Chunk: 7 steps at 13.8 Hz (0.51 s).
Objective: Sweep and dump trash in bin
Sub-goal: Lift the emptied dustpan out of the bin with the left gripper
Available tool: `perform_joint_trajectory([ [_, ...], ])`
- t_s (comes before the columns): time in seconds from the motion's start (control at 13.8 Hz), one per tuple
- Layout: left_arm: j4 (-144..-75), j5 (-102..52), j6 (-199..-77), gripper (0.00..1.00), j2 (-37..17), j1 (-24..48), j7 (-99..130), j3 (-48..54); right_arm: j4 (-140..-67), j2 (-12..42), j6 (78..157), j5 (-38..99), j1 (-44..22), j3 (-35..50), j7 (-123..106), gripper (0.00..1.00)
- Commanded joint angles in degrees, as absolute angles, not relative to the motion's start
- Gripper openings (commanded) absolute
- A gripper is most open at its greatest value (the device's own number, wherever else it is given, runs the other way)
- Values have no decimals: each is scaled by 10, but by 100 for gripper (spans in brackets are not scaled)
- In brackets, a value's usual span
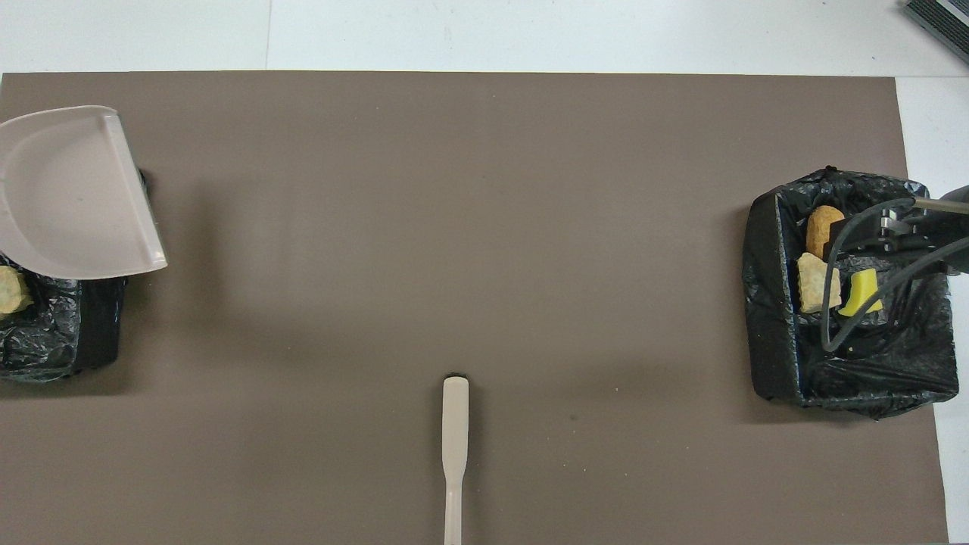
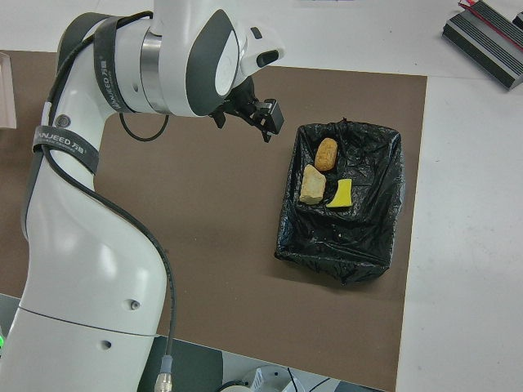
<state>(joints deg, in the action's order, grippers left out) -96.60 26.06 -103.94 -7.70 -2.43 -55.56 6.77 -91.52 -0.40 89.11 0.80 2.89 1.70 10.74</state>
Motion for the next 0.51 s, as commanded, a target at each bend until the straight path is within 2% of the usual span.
perform_joint_trajectory([
  [0.0, -981, 226, -1053, 0, -74, 28, -447, 57, -914, -8, 884, 18, 31, 18, 118, 100],
  [0.43, -979, 124, -1066, 0, -118, 138, -179, 57, -914, -8, 883, 18, 31, 18, 118, 100],
])
